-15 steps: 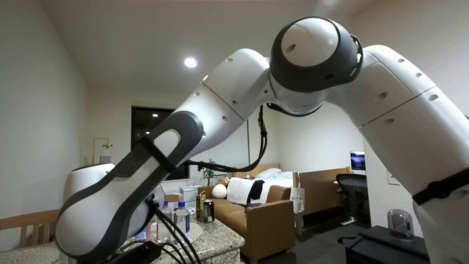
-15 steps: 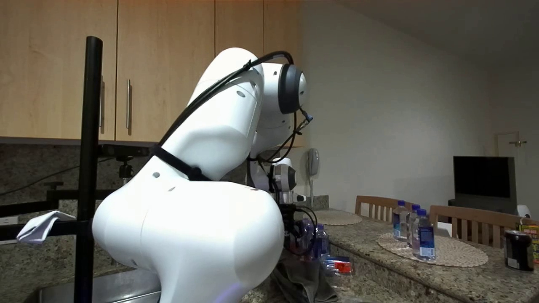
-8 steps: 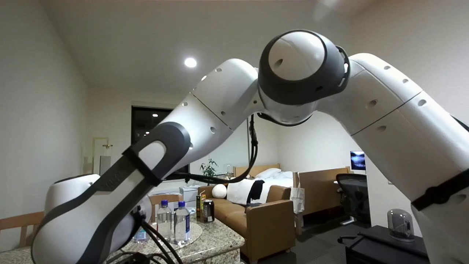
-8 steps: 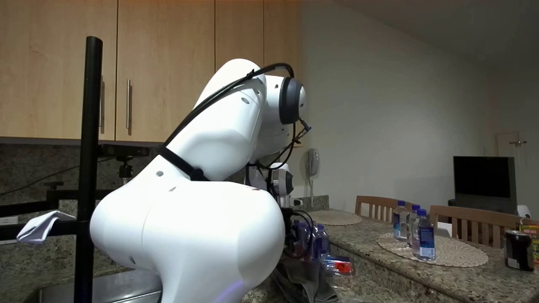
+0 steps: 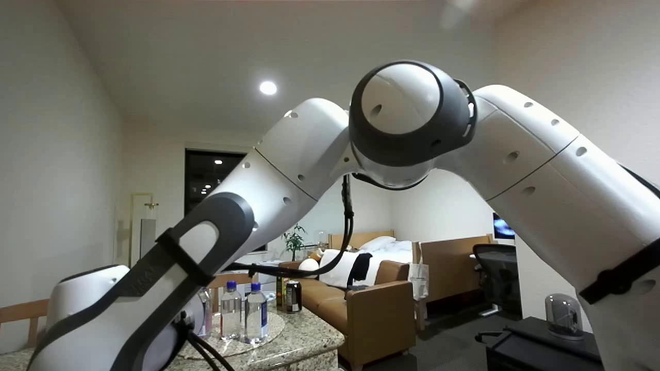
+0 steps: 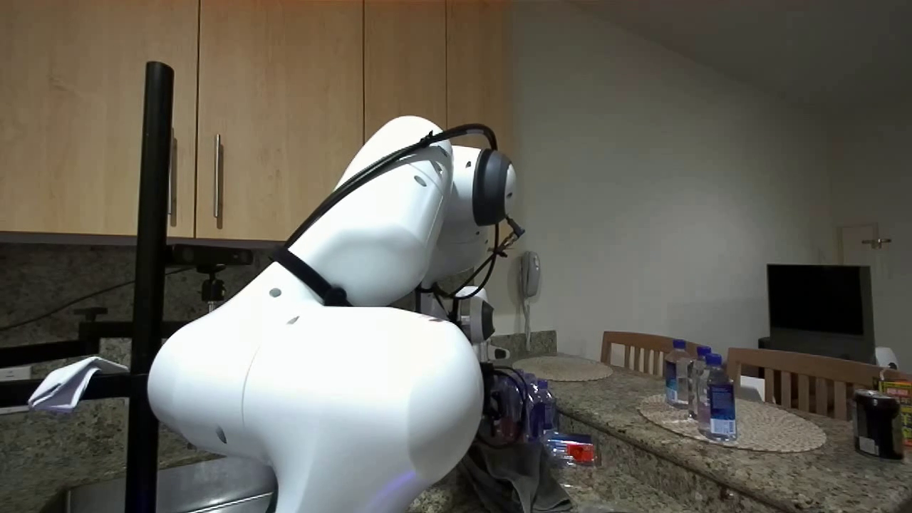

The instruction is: Unfold the towel on the counter.

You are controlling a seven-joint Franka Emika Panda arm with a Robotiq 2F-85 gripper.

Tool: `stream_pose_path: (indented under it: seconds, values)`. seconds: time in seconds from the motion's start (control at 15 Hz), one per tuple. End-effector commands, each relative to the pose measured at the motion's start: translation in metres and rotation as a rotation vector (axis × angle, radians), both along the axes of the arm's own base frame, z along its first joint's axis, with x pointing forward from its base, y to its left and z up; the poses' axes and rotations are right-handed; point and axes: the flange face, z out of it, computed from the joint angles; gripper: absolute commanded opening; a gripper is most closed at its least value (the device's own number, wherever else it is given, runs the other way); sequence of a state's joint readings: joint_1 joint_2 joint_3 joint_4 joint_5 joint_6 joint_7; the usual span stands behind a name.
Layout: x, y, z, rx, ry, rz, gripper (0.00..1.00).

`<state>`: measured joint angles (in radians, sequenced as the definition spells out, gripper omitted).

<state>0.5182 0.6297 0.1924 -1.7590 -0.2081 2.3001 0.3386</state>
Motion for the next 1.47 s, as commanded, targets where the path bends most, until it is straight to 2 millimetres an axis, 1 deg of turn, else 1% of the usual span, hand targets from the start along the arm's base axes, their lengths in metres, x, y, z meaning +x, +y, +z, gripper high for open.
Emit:
stream_pose_path:
  seconds: [0.0, 0.33, 0.6, 0.8, 1.0, 1.07, 1.13, 1.2, 1.27, 1.4]
  values:
    - [0.004, 0.005, -0.009, -0.019, -0.002, 0.026, 1.0]
    - [0.013, 0.011, -0.019, -0.004, -0.035, 0.004, 1.0]
    - [0.02, 0.014, -0.03, -0.028, -0.079, 0.006, 1.0]
    - [0.018, 0.017, -0.044, -0.031, -0.074, 0.012, 1.0]
    - [0.019, 0.022, -0.053, -0.03, -0.098, 0.013, 1.0]
    - [0.021, 0.023, -0.055, -0.033, -0.105, 0.014, 0.8]
    - [0.022, 0.023, -0.057, -0.038, -0.11, 0.017, 0.79]
    - [0.025, 0.024, -0.058, -0.041, -0.113, 0.016, 0.93]
    - [0.027, 0.025, -0.058, -0.043, -0.118, 0.015, 0.94]
    - [0.032, 0.027, -0.058, -0.039, -0.125, 0.011, 1.0]
